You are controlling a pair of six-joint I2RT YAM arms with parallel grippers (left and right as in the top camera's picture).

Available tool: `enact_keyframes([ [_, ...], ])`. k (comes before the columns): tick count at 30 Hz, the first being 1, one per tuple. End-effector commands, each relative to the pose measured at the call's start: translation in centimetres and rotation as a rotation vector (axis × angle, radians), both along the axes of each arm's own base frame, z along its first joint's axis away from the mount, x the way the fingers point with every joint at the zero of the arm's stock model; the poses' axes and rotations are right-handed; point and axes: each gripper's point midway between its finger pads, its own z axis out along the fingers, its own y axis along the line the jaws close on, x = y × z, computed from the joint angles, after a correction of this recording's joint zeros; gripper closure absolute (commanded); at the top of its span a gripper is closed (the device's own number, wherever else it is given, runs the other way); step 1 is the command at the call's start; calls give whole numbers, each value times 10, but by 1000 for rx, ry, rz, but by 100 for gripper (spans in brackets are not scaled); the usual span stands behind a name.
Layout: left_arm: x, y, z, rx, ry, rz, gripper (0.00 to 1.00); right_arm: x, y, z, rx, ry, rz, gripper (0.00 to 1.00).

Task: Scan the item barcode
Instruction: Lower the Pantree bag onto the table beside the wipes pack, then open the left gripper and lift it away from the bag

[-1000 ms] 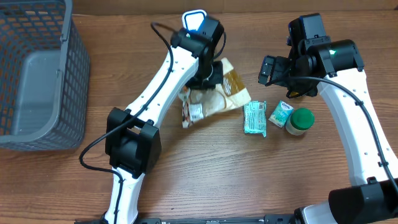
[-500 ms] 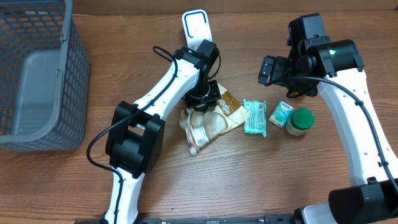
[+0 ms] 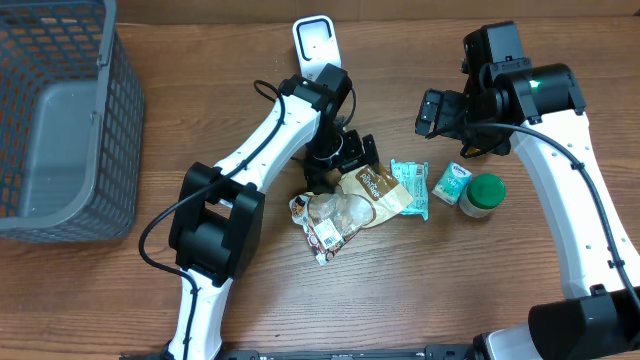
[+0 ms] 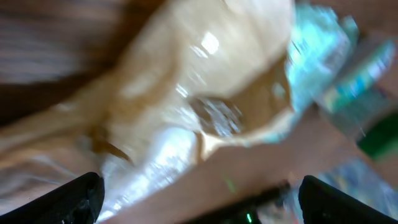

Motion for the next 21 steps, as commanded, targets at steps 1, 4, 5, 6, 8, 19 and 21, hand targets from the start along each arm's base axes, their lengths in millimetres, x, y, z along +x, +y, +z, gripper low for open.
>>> enact_keyframes([
  [1, 7, -9, 28, -187, -8, -53, 0, 0, 1, 7, 6, -23, 7, 0],
  [4, 17, 6, 46, -194, -28, -29, 0, 0, 1, 7, 5, -23, 7, 0],
  [5, 20, 11, 50, -197, -41, -33, 0, 0, 1, 7, 6, -23, 7, 0],
  [6, 24, 17, 55, -203, -60, -45, 0, 0, 1, 7, 6, -23, 7, 0],
  [8, 30, 30, 57, -188, -82, -51, 0, 0, 1, 7, 5, -23, 7, 0],
  [19, 71, 157, 22, 258, -172, 76, 0, 0, 1, 7, 5, -23, 7, 0],
  [21, 75, 175, 19, 334, -188, 86, 0, 0, 1, 7, 5, -23, 7, 0],
])
